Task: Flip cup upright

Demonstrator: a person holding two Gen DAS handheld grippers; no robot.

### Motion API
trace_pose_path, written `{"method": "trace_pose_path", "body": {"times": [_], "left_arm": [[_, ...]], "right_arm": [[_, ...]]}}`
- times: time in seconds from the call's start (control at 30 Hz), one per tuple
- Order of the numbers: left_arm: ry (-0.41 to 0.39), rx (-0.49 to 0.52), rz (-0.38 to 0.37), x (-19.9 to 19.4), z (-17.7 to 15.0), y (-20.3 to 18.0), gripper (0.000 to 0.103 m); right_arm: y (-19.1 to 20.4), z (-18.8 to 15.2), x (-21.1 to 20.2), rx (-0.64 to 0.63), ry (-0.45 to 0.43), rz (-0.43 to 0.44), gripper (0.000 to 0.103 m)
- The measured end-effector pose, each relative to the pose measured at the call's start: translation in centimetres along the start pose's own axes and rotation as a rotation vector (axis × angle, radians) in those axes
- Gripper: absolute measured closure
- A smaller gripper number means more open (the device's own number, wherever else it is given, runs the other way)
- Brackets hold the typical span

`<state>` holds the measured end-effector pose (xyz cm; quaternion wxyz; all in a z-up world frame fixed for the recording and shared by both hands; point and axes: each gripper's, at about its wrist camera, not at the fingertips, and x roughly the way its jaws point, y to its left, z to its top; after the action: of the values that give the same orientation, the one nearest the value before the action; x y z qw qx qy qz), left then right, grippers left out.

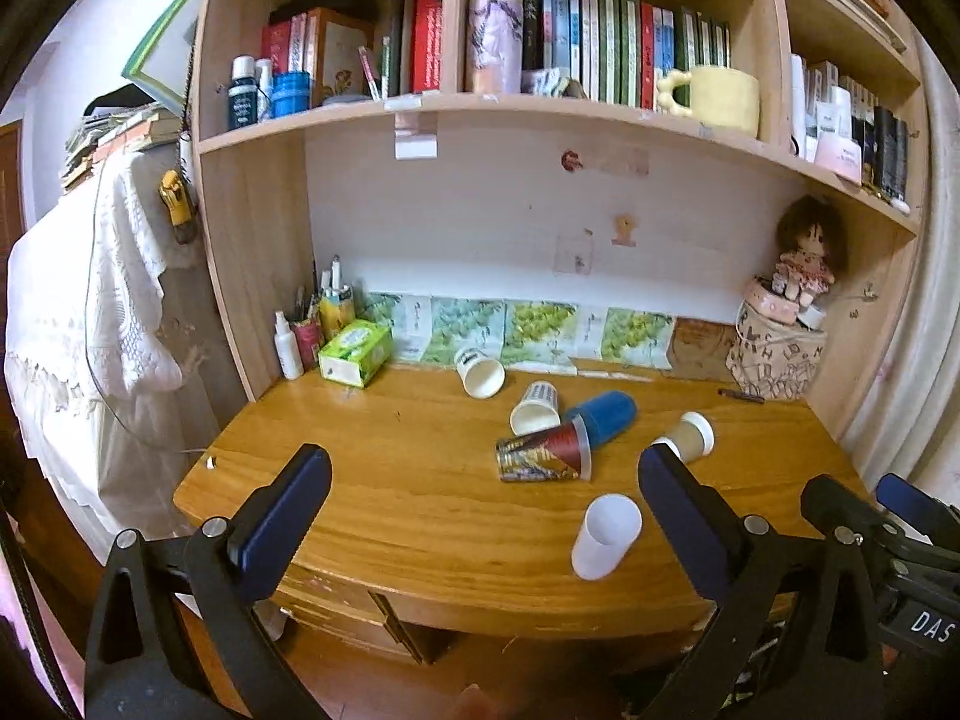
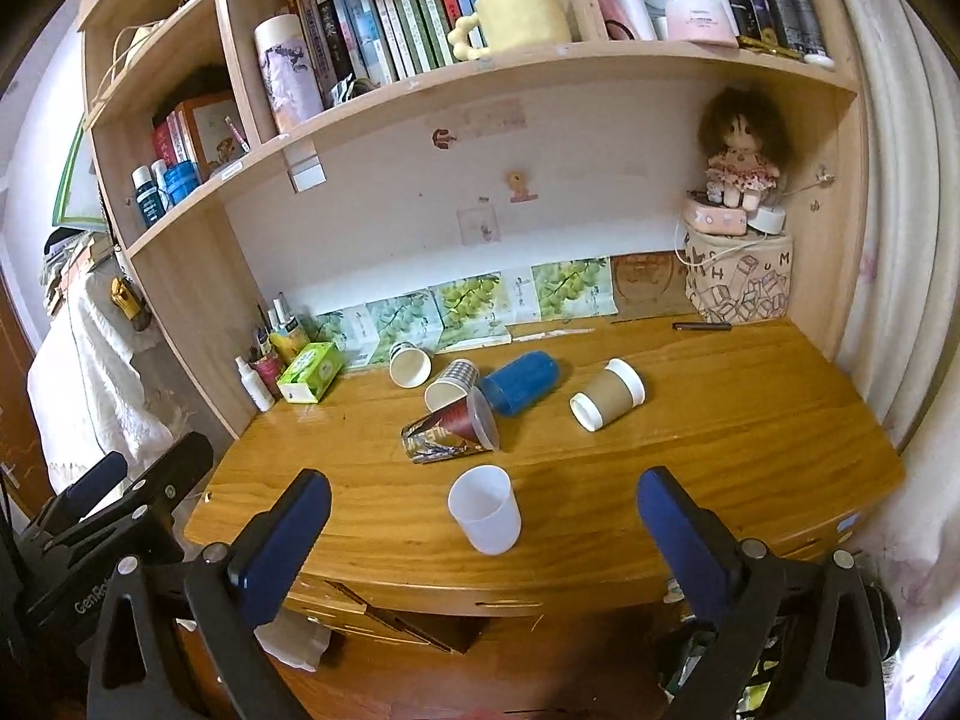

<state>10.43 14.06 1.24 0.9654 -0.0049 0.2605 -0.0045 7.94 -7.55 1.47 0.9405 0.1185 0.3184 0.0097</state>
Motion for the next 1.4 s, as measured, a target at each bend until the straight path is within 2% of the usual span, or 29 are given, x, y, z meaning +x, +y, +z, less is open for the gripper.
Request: {"method": "trace_pose_path", "body": {"times": [0.27, 1.4], "left_arm": [[-0.054, 0.03, 0.007, -0.2, 0.4, -0.7, 0.001], [-0.054, 0.052, -0.004, 0.1, 0.3, -2.0, 0.001]], "right_arm": [[0.2, 0.9, -0.9, -0.027, -0.078, -0.005, 0.001], [-0.2, 0.9, 0.4, 0.004, -0.036, -0.005, 0.001]]}}
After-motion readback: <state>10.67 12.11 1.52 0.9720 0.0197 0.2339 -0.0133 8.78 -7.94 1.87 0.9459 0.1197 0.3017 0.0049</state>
